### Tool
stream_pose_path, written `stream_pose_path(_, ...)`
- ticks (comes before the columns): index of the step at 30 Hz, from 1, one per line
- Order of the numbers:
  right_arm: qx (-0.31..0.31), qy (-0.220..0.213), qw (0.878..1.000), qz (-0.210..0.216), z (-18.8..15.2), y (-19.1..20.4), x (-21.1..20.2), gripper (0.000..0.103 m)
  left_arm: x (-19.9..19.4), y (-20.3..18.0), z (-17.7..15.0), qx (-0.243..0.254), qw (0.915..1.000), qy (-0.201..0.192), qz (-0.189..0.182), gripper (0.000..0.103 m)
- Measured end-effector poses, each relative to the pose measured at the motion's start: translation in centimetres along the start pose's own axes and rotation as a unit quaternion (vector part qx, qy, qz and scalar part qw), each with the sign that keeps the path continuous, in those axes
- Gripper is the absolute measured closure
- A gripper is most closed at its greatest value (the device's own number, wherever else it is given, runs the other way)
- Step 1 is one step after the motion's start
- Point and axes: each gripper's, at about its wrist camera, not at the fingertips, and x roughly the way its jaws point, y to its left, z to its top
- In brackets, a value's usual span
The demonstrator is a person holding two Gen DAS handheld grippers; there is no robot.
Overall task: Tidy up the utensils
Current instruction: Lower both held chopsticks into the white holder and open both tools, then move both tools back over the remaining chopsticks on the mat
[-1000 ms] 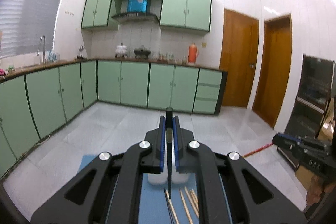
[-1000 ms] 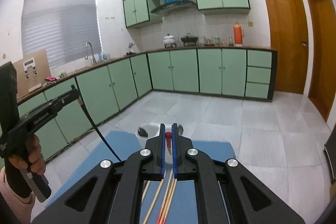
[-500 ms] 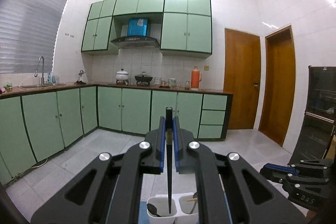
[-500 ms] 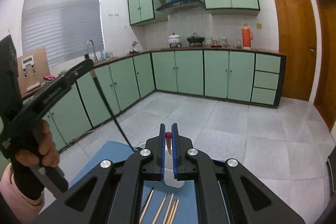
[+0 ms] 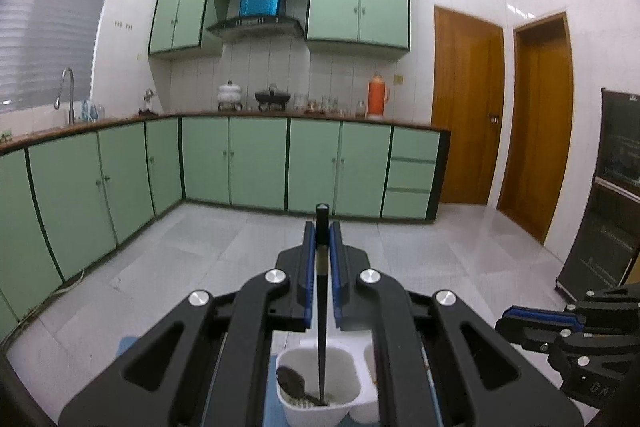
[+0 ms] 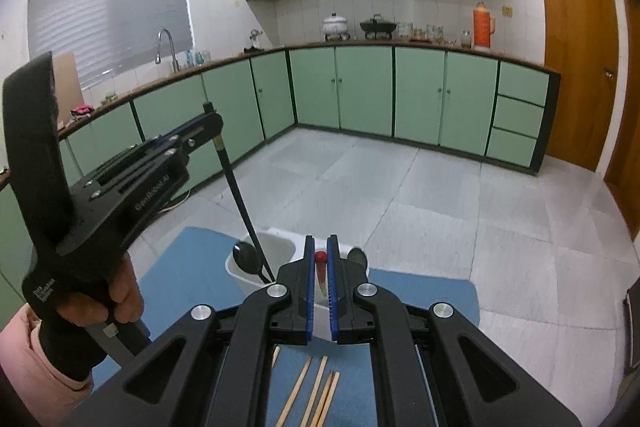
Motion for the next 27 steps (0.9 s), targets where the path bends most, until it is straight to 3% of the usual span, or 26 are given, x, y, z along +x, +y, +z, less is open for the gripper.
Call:
stream_pose_path(5,0.000,0.009,1.000,0.017,-0.6,0.0,0.4,0.097,1.3,1.1,-2.0,-0.002,0.9993,0.037,-0.001,0.096)
stream_pose_path(8,0.006,0.005,1.000,0.017,-0.8,-0.3,0.0,0.093,0.8,1.4,-2.5,-0.001,0.9990,0.045,-0.003,0.081)
stream_pose_path(10,0.017,-0.004,1.000,0.010,-1.2,-0.6,-0.9,0.079,-0.1,1.7,-2.4,-0.005,0.9993,0.038,-0.004,0.059)
stream_pose_path(11,0.023,-0.011,1.000,0.006,-1.3,-0.8,-1.4,0.071,-0.8,1.8,-2.3,-0.008,0.9994,0.033,-0.006,0.058)
stream_pose_path(17,0.044,-0.051,0.997,-0.027,-3.0,-1.7,-5.4,0.044,-5.1,2.0,-1.7,-0.011,0.9999,0.011,-0.004,0.035)
stream_pose_path(19,0.046,-0.063,0.996,-0.042,-4.1,-1.6,-6.8,0.035,-6.8,1.9,-1.9,-0.010,0.9999,0.006,0.004,0.023)
stream_pose_path(27,0.060,-0.066,0.993,-0.074,-10.2,-0.8,-10.8,0.023,-12.5,1.6,-5.4,-0.009,0.9991,0.038,0.014,0.014)
